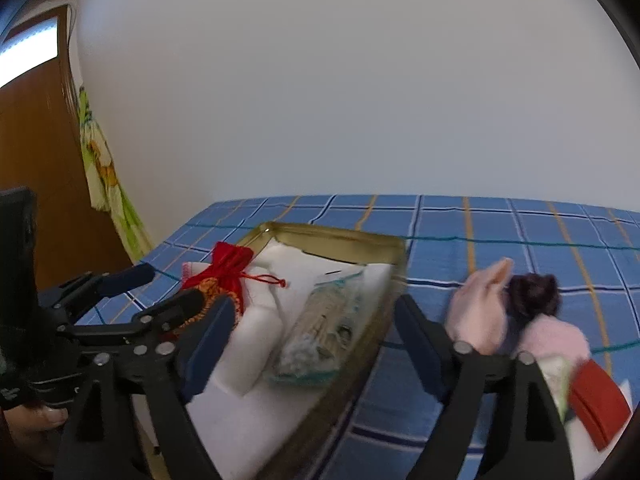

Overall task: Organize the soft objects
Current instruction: 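Lower the red pouch and white cloth into the tin and open both grippers, then grasp the green tissue pack with the left gripper while the right gripper grasps the red rubber block, then carry the tissue pack with the left gripper while the right gripper carries the red block toward the tin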

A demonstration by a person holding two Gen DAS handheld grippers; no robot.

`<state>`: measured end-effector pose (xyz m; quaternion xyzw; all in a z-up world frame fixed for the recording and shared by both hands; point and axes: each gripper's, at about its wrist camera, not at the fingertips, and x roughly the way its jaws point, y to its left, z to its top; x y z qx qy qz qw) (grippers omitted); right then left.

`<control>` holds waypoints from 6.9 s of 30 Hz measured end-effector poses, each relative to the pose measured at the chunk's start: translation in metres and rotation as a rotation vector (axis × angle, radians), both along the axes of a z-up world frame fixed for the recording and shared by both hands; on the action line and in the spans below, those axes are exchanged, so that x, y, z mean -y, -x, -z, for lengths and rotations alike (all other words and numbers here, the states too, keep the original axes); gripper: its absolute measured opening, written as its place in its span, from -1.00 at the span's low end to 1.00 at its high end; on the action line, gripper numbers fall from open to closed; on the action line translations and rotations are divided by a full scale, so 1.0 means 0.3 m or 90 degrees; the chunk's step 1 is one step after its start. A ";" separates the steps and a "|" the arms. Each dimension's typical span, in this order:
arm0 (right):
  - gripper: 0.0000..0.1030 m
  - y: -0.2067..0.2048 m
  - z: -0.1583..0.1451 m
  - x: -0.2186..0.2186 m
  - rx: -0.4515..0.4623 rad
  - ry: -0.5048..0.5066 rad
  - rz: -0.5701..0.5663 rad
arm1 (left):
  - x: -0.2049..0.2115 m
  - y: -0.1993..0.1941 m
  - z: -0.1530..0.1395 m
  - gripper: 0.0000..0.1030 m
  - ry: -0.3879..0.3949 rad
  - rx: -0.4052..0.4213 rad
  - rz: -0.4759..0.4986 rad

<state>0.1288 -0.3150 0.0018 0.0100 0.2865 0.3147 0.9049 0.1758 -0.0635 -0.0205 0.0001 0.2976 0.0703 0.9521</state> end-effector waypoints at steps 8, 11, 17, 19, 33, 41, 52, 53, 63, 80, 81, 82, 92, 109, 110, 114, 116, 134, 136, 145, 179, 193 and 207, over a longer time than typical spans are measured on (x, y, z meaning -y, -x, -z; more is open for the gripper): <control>0.75 0.099 -0.046 0.159 0.050 -0.014 0.008 | 0.068 0.079 -0.041 0.63 0.020 0.045 -0.006; 0.77 0.115 -0.047 0.251 0.075 -0.001 0.043 | 0.158 0.098 -0.054 0.63 0.018 0.064 0.016; 0.78 0.109 -0.019 0.405 0.113 0.061 0.137 | 0.380 0.091 -0.039 0.63 0.013 0.060 0.080; 0.78 0.103 -0.009 0.450 0.118 0.075 0.166 | 0.445 0.083 -0.027 0.63 0.015 0.053 0.100; 0.87 0.061 0.051 0.614 0.105 0.056 0.276 | 0.733 -0.045 0.063 0.63 0.040 -0.013 0.154; 0.89 0.058 0.055 0.625 0.096 0.051 0.277 | 0.743 -0.109 0.106 0.42 0.040 -0.045 0.149; 0.86 0.005 0.078 0.556 0.056 0.082 0.218 | 0.654 -0.063 0.087 -0.39 0.036 -0.010 0.142; 0.80 -0.008 0.086 0.543 0.041 0.089 0.203 | 0.642 -0.056 0.086 -0.39 0.028 -0.005 0.133; 0.58 -0.082 0.155 0.476 -0.048 0.147 0.143 | 0.600 -0.060 0.095 -0.39 0.054 -0.013 0.133; -0.26 -0.097 0.187 0.419 -0.071 0.198 0.117 | 0.593 -0.047 0.095 -0.39 0.053 0.004 0.126; -0.27 -0.094 0.186 0.419 -0.068 0.197 0.117 | 0.594 -0.044 0.094 -0.39 0.052 0.007 0.127; -0.28 -0.092 0.183 0.420 -0.065 0.195 0.118 | 0.596 -0.041 0.092 -0.39 0.050 0.011 0.127; -0.32 -0.062 0.143 0.428 -0.007 0.180 0.139 | 0.603 -0.018 0.080 -0.39 0.038 0.036 0.130; -0.32 0.015 0.105 0.444 0.095 0.114 0.173 | 0.602 0.030 0.061 -0.39 0.036 0.081 0.122; -0.32 0.024 0.103 0.450 0.099 0.112 0.175 | 0.601 0.033 0.059 -0.39 0.036 0.084 0.121; -0.32 0.036 0.104 0.446 0.120 0.103 0.186 | 0.594 0.057 0.050 -0.39 0.040 0.103 0.112; -0.32 0.046 0.101 0.450 0.130 0.097 0.193 | 0.591 0.072 0.046 -0.39 0.040 0.114 0.106; -0.31 0.124 0.083 0.398 0.198 0.084 0.214 | 0.581 0.146 0.026 -0.39 0.039 0.163 0.088; -0.31 0.129 0.082 0.397 0.202 0.082 0.214 | 0.578 0.151 0.026 -0.39 0.041 0.165 0.087; -0.31 0.141 0.079 0.382 0.208 0.074 0.212 | 0.557 0.182 0.029 -0.39 0.046 0.170 0.082; -0.31 0.212 0.041 0.398 0.214 0.067 0.175 | 0.518 0.258 0.015 -0.39 0.043 0.199 0.052; -0.31 0.266 0.022 0.390 0.218 0.064 0.155 | 0.490 0.286 0.010 -0.39 0.042 0.212 0.030; -0.31 0.296 0.003 0.397 0.219 0.063 0.139 | 0.452 0.311 0.005 -0.39 0.049 0.219 0.014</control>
